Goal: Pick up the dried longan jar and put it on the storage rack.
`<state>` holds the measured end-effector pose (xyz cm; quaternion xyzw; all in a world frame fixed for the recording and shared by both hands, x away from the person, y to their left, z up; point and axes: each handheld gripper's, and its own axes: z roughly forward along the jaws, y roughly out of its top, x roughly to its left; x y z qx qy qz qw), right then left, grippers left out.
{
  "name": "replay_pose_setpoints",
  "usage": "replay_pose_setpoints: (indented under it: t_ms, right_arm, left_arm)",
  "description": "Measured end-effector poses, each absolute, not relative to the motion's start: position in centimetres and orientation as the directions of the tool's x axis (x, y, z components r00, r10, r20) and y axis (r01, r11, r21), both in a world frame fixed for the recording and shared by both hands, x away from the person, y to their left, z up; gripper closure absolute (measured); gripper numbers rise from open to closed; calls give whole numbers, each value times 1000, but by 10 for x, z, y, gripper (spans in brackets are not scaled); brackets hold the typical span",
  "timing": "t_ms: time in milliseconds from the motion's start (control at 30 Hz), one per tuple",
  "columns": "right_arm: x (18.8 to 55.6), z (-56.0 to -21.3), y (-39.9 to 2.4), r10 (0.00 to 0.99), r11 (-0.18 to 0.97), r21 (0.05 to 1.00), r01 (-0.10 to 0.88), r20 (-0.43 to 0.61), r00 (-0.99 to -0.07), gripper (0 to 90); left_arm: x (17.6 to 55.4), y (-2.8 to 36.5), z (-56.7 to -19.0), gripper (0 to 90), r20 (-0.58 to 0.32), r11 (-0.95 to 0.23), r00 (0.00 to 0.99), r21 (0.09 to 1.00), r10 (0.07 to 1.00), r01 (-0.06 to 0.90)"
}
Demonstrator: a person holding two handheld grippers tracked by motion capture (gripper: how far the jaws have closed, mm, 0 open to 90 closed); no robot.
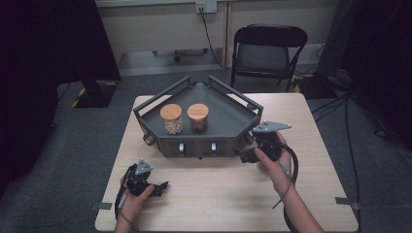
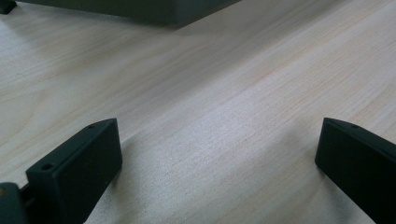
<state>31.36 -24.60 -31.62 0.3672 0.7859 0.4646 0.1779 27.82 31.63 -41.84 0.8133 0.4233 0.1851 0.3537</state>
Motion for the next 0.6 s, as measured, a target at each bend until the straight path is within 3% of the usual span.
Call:
replay_pose_setpoints:
  t_ms: [600]
  right_arm:
    - [296,-333,-264,781,316,853,416,14,-624,16]
  left_arm:
    - [278,316,-418,1,2,-391,573,732,820,558]
